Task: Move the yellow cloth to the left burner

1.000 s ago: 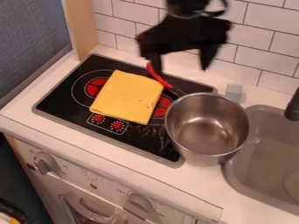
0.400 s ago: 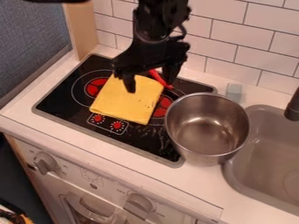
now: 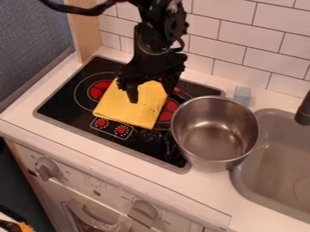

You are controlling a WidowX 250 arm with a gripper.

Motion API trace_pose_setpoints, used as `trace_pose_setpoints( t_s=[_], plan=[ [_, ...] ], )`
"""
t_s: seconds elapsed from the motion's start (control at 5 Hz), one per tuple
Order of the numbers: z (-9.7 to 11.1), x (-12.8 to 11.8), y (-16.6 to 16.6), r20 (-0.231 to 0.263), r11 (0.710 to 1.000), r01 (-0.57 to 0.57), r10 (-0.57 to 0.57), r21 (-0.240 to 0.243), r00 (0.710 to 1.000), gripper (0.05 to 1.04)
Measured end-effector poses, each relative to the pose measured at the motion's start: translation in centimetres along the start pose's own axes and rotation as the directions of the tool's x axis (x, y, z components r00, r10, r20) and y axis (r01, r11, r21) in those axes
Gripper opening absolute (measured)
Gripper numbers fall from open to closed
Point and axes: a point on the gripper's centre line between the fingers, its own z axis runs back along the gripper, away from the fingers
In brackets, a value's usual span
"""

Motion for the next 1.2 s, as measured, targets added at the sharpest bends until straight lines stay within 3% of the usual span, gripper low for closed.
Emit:
trace_pose_setpoints(
  t_s=[0.6, 1.2],
  plan=[
    [-4.1, 1.8, 2.5, -0.036, 0.993, -0.114, 0.116, 0.033, 0.993, 1.001],
    [-5.0, 2.5, 2.7, -0.039, 0.987, -0.155, 0.156, 0.037, 0.987, 1.001]
  ],
)
